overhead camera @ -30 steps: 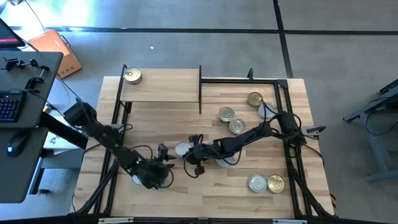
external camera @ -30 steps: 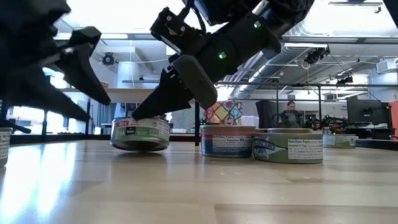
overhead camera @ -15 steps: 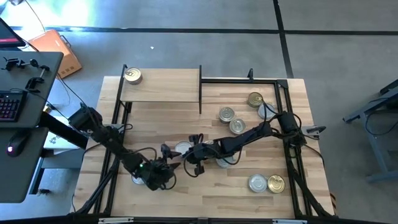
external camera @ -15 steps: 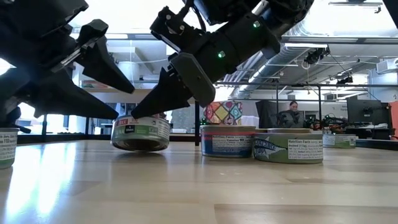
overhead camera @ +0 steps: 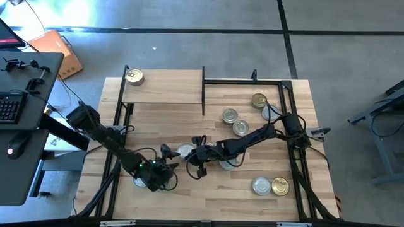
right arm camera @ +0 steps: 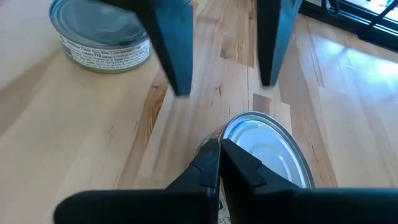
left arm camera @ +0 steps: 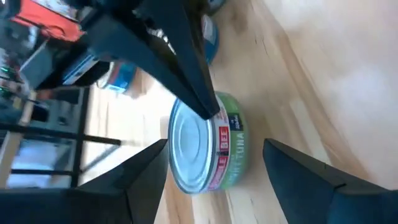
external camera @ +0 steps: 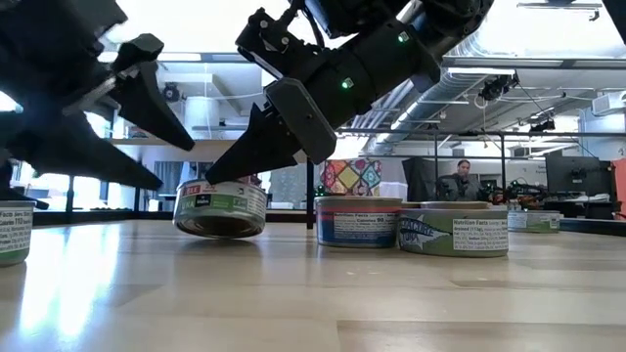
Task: Stack canned seafood by type on shelf
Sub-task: Put the green white tuna can on the shelf
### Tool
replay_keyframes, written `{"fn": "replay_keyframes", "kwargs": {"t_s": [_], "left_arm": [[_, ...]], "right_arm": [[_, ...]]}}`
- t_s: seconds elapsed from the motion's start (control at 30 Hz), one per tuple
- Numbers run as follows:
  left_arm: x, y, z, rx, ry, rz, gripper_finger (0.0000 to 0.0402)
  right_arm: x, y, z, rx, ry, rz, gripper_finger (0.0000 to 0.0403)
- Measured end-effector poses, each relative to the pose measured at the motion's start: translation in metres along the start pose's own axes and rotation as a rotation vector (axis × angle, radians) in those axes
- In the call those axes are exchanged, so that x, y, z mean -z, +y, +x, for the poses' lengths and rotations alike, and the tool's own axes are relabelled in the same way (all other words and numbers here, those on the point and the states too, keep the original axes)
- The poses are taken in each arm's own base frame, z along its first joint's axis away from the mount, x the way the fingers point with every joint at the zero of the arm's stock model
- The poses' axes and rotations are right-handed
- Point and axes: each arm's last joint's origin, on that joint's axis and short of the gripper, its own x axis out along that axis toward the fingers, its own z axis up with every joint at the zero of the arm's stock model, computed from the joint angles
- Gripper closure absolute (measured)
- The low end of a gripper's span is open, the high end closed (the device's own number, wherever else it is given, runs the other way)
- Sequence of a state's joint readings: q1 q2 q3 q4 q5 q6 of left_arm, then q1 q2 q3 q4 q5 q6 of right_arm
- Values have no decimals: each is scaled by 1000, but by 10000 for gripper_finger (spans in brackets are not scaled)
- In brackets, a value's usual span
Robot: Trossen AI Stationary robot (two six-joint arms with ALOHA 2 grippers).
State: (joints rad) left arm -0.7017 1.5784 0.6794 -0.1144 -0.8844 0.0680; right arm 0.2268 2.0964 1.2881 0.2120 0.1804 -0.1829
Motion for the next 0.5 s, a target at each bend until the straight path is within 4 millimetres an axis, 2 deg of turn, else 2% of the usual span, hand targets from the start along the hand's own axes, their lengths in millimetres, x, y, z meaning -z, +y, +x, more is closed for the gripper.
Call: {"fn": "replay_keyframes", "kwargs": {"t_s": [0.2, 0.33, 0.5], "left_arm": [[9, 6, -1, 81, 79, -60, 147], [8, 5, 9, 71, 80, 27, 147], [5, 4, 25, 25, 73, 46, 147]], "right_arm": [[-1, 0, 0, 1, -7, 1, 403], [-2, -2, 0, 6, -20, 9, 403], [-1, -6, 1, 13, -20, 48, 403]]}}
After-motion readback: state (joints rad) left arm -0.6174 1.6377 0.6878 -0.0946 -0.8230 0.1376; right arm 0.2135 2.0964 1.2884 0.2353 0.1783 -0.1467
